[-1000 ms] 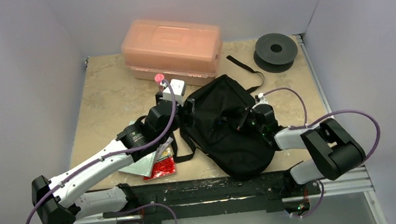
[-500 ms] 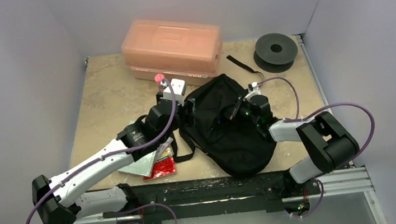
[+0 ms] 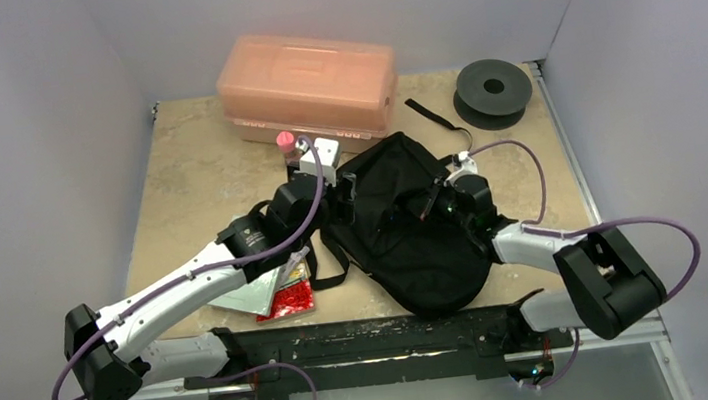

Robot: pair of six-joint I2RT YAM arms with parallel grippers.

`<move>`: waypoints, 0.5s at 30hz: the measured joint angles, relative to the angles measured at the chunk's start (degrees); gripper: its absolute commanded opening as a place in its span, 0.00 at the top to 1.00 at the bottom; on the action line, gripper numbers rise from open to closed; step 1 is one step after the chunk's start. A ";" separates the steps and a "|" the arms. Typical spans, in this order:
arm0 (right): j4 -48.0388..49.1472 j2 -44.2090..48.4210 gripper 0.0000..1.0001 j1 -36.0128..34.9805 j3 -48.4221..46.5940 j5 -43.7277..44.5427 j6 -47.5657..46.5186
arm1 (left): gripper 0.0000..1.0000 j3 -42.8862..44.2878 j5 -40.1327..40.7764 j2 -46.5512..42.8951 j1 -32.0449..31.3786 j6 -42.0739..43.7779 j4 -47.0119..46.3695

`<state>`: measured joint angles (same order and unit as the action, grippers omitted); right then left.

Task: Pack the student bag
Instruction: Place the stationery in the student bag.

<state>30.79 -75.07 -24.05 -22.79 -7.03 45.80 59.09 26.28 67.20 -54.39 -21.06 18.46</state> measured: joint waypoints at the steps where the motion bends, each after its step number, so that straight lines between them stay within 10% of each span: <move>1: -0.15 -0.46 0.88 0.00 0.04 0.00 -0.07 | 0.30 0.20 -0.11 0.11 0.00 0.02 0.04; 15: 0.87 -11.85 0.88 -0.48 -3.28 -2.47 -0.24 | 0.30 1.62 -0.52 0.17 0.00 -0.46 0.09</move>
<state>31.66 -86.91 -24.53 -26.06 -9.50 45.56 60.71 25.76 67.37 -54.39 -21.52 18.55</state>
